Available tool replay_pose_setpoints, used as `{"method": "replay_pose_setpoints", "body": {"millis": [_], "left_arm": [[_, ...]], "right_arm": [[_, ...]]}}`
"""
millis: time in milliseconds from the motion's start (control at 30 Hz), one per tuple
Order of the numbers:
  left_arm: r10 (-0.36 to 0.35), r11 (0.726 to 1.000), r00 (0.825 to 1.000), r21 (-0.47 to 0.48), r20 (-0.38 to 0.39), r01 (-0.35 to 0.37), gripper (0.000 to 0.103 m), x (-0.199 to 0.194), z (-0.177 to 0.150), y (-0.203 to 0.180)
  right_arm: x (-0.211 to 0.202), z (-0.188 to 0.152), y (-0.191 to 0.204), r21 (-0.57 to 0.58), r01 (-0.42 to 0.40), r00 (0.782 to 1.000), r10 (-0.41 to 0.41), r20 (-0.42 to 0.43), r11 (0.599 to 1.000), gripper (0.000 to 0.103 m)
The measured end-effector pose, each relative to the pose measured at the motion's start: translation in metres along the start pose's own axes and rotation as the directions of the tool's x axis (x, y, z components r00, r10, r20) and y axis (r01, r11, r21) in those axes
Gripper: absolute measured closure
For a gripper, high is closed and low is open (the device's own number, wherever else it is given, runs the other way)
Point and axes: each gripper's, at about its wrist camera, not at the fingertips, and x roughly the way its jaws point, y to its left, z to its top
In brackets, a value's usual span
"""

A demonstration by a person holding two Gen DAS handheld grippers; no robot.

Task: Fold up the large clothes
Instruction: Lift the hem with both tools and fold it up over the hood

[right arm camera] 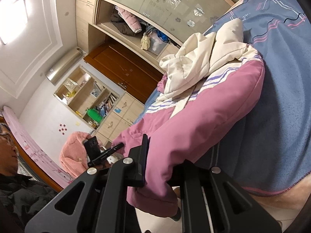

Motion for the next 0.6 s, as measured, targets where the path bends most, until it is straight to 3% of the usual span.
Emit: {"method": "replay_pose_setpoints", "body": {"millis": [133,300,433,600], "left_arm": [[-0.037,0.999,0.996,-0.017,0.086,0.038,0.09,-0.008,0.013,0.003],[-0.106,0.986,0.984,-0.115,0.144,0.124,0.091,-0.005,0.04,0.029],[-0.102,0.982,0.981,-0.139,0.168,0.126,0.091,0.004,0.077,0.044],[-0.09,0.983,0.975,-0.136,0.205,0.12,0.091,0.026,0.145,0.064]], "right_arm": [[-0.001,0.008,0.0,0.03,-0.087,0.995,0.086,0.04,0.996,0.092],[0.002,0.028,-0.001,0.051,-0.189,0.978,0.183,0.101,0.981,0.092],[0.01,0.067,0.009,0.033,-0.25,0.959,0.242,0.15,0.968,0.092],[0.026,0.136,0.018,0.005,-0.252,0.947,0.245,0.206,0.968,0.092]]}}
